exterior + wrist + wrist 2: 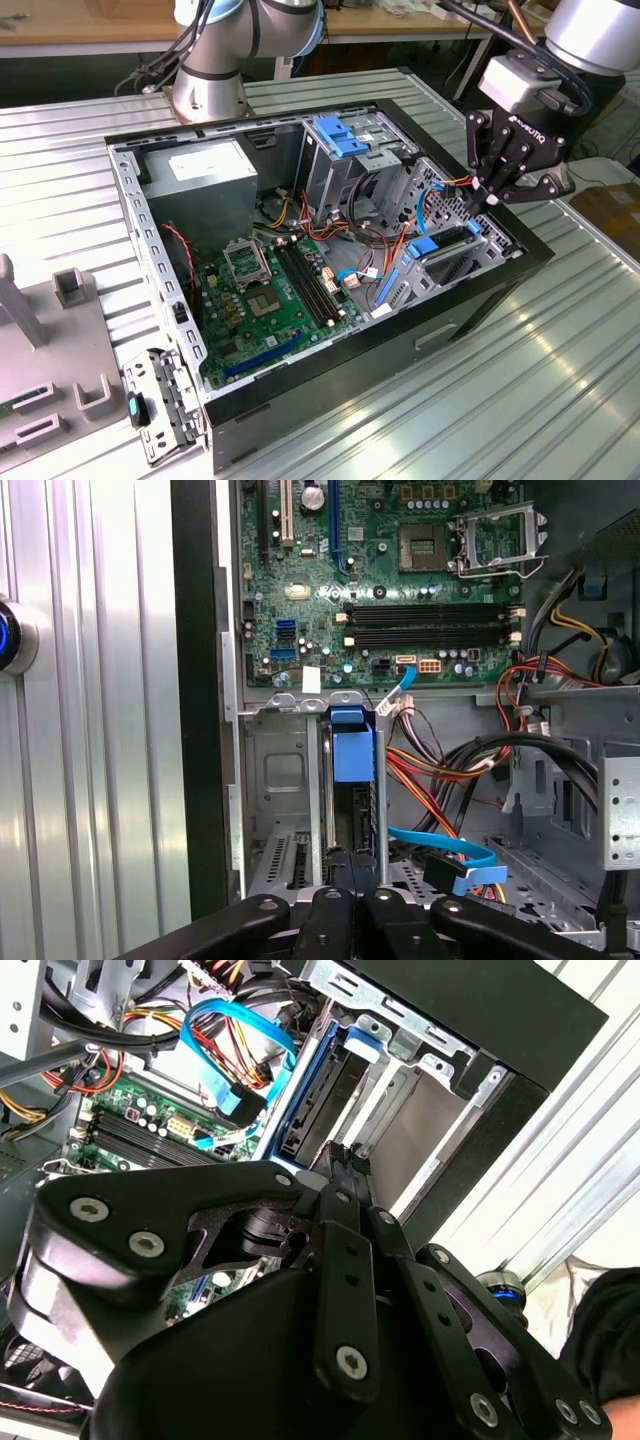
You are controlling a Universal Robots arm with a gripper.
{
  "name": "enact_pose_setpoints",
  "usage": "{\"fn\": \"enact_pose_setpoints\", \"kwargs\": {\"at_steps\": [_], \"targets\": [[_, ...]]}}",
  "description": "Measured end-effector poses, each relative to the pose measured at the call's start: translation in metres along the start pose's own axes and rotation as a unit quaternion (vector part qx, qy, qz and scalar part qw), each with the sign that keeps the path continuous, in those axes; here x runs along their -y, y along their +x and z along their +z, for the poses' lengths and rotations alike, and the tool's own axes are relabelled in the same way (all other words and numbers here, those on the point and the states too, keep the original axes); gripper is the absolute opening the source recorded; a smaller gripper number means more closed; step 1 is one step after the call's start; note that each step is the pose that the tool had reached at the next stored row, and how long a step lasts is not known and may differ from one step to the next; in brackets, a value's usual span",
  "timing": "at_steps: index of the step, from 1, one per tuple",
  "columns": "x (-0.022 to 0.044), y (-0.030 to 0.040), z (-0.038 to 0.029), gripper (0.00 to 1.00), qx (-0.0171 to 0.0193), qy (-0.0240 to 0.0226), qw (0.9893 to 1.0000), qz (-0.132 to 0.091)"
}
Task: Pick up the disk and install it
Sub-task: 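Insert the first disk wire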
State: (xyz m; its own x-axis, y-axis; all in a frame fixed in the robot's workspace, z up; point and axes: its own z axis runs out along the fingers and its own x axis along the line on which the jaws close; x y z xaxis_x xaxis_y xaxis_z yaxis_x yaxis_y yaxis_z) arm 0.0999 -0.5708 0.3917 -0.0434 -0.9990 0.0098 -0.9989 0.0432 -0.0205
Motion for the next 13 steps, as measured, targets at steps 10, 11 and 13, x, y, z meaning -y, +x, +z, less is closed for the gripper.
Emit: {"fn": "enact_pose_setpoints", "kwargs": {"at_steps": [10, 11, 13], "targets": [[0.0005, -0.0001, 0.0014, 0.12, 0.0006, 0.0001, 1.0, 0.0], [0.0005, -0.0001, 0.0013, 0.12, 0.0007, 0.0, 1.0, 0.0], [0.0005, 0.0, 0.0013, 0.12, 0.0009, 0.0, 1.0, 0.0]]}}
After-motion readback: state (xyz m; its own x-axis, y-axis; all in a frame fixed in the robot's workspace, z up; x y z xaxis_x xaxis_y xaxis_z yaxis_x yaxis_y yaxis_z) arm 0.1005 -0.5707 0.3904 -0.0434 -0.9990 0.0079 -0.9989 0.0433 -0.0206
